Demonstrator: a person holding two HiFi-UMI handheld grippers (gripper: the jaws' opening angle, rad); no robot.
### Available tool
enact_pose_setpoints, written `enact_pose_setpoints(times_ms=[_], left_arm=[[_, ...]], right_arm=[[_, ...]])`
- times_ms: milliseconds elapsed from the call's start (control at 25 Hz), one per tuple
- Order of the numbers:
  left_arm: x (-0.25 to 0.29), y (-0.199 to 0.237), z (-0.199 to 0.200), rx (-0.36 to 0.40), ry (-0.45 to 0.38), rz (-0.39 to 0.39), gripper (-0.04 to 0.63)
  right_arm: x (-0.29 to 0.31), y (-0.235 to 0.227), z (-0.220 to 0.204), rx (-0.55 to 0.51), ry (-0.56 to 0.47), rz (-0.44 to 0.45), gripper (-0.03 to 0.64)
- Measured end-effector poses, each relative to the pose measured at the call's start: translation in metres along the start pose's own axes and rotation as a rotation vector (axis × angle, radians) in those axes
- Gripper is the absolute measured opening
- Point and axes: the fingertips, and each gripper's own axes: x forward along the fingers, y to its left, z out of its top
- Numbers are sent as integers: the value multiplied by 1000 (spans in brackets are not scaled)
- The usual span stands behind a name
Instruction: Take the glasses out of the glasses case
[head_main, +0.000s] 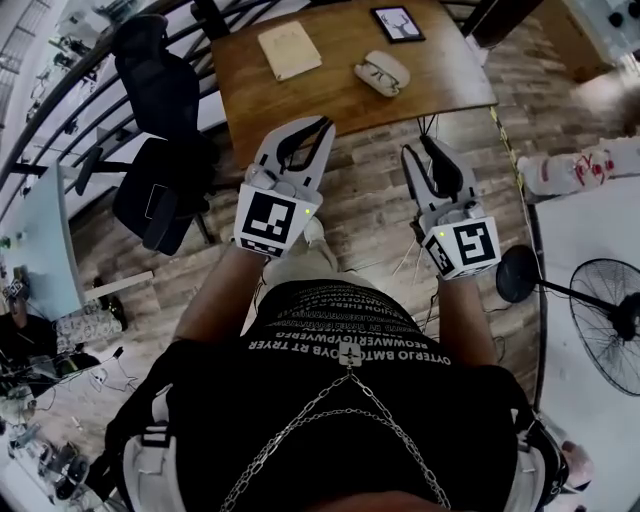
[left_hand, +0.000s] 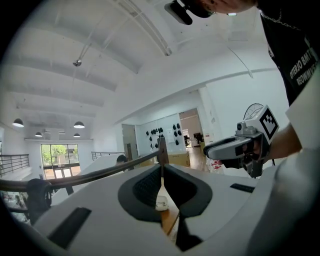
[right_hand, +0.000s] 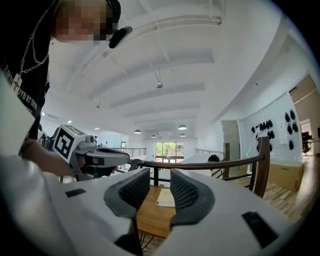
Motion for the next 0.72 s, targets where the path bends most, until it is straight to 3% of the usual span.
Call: enact_pose_setpoints(times_ms=[720], left_arm=[[57,77,0,-27,-17,-8,38]], right_arm=[[72,-36,1,8,15,-60,110]])
